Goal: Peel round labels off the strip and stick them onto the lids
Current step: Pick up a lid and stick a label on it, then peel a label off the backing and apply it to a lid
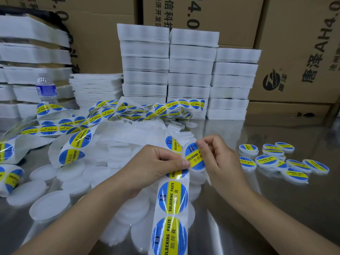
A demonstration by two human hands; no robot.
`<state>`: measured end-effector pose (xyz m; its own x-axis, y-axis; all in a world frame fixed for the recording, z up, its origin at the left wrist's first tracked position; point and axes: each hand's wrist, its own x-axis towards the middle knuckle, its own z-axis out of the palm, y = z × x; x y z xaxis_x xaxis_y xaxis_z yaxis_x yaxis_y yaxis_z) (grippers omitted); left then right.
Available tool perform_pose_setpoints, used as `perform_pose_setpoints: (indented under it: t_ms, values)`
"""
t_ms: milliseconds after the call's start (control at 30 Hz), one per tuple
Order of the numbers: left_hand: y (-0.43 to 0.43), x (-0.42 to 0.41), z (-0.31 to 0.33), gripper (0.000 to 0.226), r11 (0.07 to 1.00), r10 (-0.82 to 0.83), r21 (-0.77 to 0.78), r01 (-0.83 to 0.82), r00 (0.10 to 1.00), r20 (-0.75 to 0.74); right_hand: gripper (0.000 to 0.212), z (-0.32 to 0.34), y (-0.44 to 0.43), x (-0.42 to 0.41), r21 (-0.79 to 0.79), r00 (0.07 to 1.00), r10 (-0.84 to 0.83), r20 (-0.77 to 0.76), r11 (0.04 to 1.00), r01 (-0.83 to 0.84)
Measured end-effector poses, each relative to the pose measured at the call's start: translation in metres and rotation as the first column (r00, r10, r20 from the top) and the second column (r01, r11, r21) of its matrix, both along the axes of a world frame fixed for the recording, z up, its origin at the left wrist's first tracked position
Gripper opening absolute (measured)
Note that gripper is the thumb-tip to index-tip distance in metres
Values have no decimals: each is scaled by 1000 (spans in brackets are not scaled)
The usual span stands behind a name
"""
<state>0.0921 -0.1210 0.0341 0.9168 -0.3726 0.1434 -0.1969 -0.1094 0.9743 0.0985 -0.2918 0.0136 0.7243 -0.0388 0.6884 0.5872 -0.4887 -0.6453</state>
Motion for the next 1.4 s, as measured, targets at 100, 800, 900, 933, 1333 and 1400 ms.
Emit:
perform_pose_setpoints:
  t_ms: [100, 800, 900, 933, 1333, 1400]
  values:
    - [0, -1, 1, 36, 1000, 12, -16, -12, 1000, 3, 18, 1, -1, 0, -7, 1000, 3, 14, 1000, -3]
    - [2, 7, 0, 9, 979, 183, -99, -179, 982, 37, 45, 3, -12, 8, -81, 997, 24, -68, 996, -30]
    - [5, 10, -1, 31, 946, 263, -202, -254, 964, 19, 42, 11, -33, 23, 17, 970, -175, -168, 983, 180]
    - [7, 12, -1, 40, 935, 288, -224, -276, 957, 22, 45, 13, -42, 27, -22, 934, -259, -245, 965, 261]
    - [12, 26, -5, 13, 919, 373, -165, -359, 926, 58, 54, -9, -82, 50, -650, 550, -682, -483, 700, 297]
    - [12, 25, -5, 17, 928, 345, -166, -334, 938, 41, 56, -9, -86, 49, -705, 497, -754, -430, 624, 336]
